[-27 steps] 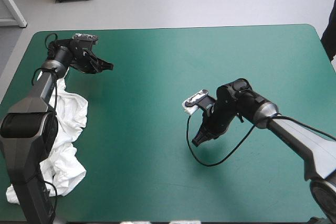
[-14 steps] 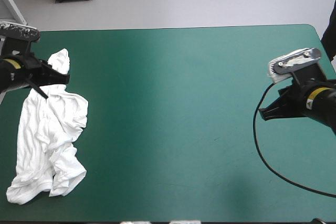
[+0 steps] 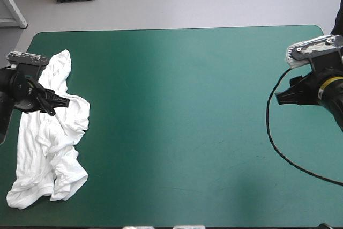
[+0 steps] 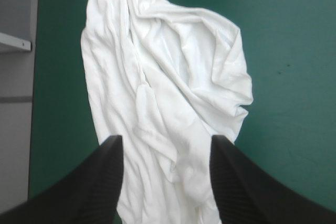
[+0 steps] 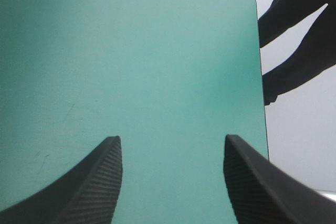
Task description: Fold the cloth
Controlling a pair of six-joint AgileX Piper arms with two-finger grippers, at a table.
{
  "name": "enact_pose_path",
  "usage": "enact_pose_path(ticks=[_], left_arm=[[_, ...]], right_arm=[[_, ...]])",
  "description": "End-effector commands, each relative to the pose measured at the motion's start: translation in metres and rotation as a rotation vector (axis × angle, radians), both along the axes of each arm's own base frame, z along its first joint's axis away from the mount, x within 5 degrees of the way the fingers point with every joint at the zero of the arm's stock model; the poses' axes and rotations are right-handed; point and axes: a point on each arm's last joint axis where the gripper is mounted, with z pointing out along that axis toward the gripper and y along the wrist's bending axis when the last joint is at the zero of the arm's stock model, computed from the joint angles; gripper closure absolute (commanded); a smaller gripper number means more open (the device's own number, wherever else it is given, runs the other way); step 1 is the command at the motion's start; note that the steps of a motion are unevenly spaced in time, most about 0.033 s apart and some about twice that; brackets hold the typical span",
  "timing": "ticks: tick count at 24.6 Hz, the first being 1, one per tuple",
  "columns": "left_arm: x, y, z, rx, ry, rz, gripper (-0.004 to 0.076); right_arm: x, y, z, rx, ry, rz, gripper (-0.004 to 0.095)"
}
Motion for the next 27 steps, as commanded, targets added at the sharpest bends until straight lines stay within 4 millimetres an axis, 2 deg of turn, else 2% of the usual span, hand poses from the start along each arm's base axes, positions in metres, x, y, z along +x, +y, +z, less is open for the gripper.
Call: enact_pose_path(ticks=[1, 3, 4, 7, 10, 16, 23, 25, 27], left_arm=[[0.021, 0.003, -0.012, 0.027, 0.033, 0.025, 0.0337], [0.045, 0.012, -0.038, 0.023, 0.127, 0.063, 0.0302], [0.051, 0.019, -0.045, -0.010, 0.140, 0.090, 0.0300], [0.063, 0.059, -0.066, -0.117, 0.144, 0.216, 0.0300], [0.077, 0.081, -0.094, -0.192, 0.183, 0.265, 0.0299], [0.099, 0.085, -0.135, -0.258, 0.274, 0.274, 0.0299], [0.112, 0.085, -0.168, -0.309, 0.341, 0.271, 0.0302], [0.115, 0.085, -0.177, -0.325, 0.359, 0.273, 0.0321], [0.117, 0.084, -0.183, -0.339, 0.376, 0.277, 0.0389]], right_arm=[[0.013, -0.002, 0.006, -0.036, -0.042, -0.030, 0.0356], [0.026, 0.006, 0.000, -0.028, -0.033, -0.008, 0.0356], [0.029, 0.007, -0.001, -0.025, -0.033, -0.003, 0.0357], [0.033, 0.009, -0.003, -0.025, -0.027, 0.002, 0.0372], [0.033, 0.011, -0.003, -0.011, -0.031, 0.013, 0.0372], [0.032, 0.012, -0.004, 0.001, -0.016, 0.019, 0.0372], [0.032, 0.011, -0.005, 0.000, -0.005, 0.014, 0.0373], [0.031, 0.011, -0.004, 0.000, -0.005, 0.013, 0.0374], [0.031, 0.011, -0.005, 0.000, -0.003, 0.012, 0.0377]])
